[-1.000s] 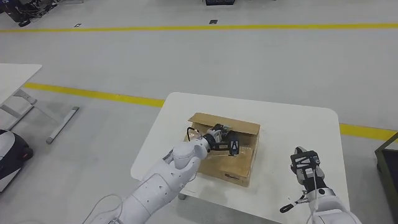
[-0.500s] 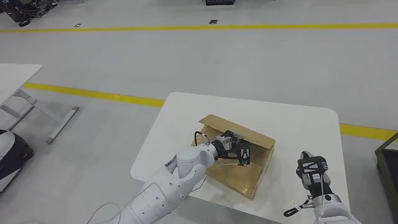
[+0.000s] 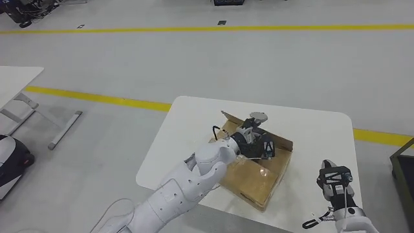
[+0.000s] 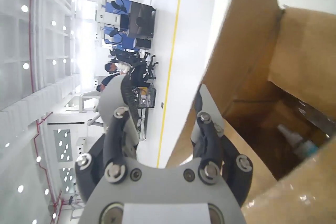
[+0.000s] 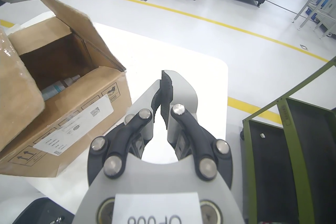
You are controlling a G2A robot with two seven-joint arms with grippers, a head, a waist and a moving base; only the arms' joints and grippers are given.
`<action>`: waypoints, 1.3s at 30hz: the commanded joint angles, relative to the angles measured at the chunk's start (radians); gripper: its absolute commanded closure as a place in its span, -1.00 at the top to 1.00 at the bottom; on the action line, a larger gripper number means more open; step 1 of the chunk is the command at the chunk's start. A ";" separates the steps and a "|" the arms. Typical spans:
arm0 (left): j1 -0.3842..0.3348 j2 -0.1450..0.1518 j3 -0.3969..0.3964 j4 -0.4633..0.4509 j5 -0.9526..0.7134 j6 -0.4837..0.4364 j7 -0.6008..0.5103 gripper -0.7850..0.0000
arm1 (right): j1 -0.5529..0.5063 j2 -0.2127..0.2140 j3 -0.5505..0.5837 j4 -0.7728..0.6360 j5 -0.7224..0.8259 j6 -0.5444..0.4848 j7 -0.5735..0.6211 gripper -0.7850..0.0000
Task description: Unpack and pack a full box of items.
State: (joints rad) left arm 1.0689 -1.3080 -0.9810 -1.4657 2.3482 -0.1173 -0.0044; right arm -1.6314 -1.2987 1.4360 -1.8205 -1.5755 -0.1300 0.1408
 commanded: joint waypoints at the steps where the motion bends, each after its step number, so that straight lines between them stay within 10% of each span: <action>1: -0.067 -0.020 0.035 0.068 -0.019 0.060 -0.004 1.00 | -0.011 0.001 0.009 -0.013 0.000 0.004 0.000 -1.00; 12: -0.320 -0.134 0.182 0.427 -0.151 0.267 -0.012 1.00 | -0.070 0.006 0.045 -0.068 0.003 0.037 -0.001 -1.00; 17: -0.323 -0.133 0.179 0.452 -0.131 0.219 0.047 1.00 | -0.080 0.006 0.043 -0.066 0.012 0.042 -0.001 -1.00; 32: 0.093 0.031 -0.152 -0.064 0.052 -0.223 0.177 1.00 | 0.011 0.004 -0.015 -0.003 0.007 0.003 0.018 -1.00; 39: 0.230 0.061 -0.204 -0.138 0.109 -0.273 0.202 1.00 | 0.033 0.003 -0.038 0.020 0.003 0.002 0.023 -1.00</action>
State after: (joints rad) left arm 1.2860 -1.2487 -1.1874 -1.6018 2.4509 -0.3964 0.1957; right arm -1.6013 -1.2958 1.3996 -1.8043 -1.5716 -0.1272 0.1630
